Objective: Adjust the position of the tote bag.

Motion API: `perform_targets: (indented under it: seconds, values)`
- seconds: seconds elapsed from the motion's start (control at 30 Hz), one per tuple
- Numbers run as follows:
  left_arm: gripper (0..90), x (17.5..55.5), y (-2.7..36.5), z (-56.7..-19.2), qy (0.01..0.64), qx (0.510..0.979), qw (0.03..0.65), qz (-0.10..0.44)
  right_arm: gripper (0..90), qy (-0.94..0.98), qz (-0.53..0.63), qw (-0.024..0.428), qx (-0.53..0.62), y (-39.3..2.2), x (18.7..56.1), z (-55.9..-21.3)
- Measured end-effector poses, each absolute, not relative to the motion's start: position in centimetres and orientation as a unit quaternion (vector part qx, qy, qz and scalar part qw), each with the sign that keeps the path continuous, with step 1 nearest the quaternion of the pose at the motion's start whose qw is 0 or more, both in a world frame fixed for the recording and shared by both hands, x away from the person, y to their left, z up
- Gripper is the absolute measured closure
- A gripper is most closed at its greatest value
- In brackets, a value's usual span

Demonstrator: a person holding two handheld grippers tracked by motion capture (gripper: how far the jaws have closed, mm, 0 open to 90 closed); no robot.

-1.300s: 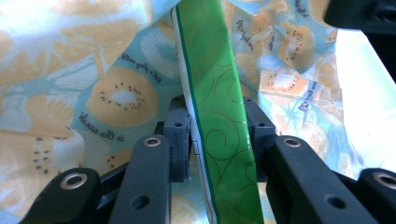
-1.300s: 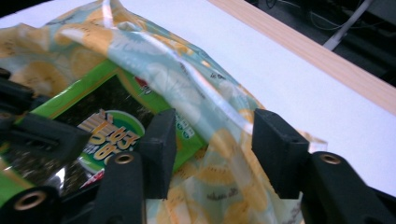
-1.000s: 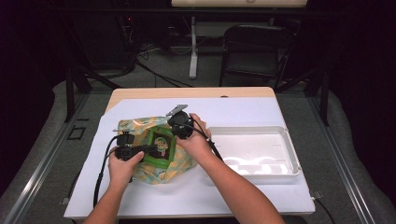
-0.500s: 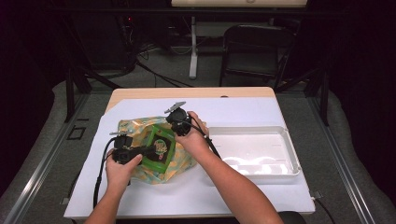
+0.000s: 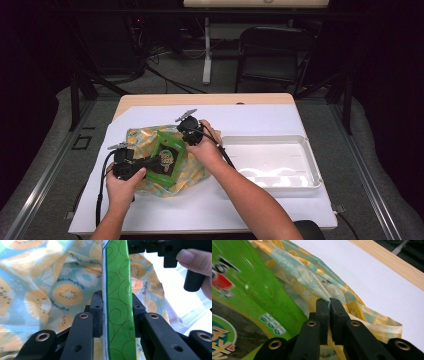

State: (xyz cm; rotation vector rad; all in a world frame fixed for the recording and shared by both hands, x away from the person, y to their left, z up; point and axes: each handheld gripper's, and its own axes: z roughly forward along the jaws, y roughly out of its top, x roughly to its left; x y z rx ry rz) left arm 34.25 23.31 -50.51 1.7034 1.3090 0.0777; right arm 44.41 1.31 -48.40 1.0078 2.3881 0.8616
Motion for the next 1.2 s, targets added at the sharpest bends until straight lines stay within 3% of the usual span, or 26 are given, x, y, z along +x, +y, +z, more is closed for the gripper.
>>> perform_targets:
  seconds: [0.37, 0.53, 0.7, 1.0, 1.2]
  values:
    - [71.7, 33.6, 24.1, -49.5, 0.535, 0.684, 0.493, 0.052, 76.6, 0.848, 0.330, 0.188, 0.370, 0.7, 44.3, -48.0]
    - [71.7, 33.5, 24.3, -49.2, 0.535, 0.680, 0.498, 0.057, 64.7, 0.839, 0.354, 0.169, 0.377, 0.3, 43.8, -47.7]
    - [71.7, 33.6, 24.4, -49.1, 0.536, 0.680, 0.497, 0.060, 59.1, 0.836, 0.366, 0.160, 0.375, -0.3, 43.3, -47.4]
    - [71.6, 33.4, 24.6, -49.0, 0.539, 0.677, 0.497, 0.067, 52.6, 0.828, 0.399, 0.147, 0.366, -1.2, 41.9, -46.7]
    - [71.6, 33.1, 24.4, -48.8, 0.542, 0.676, 0.494, 0.075, 50.7, 0.824, 0.411, 0.162, 0.355, -2.0, 41.7, -46.6]
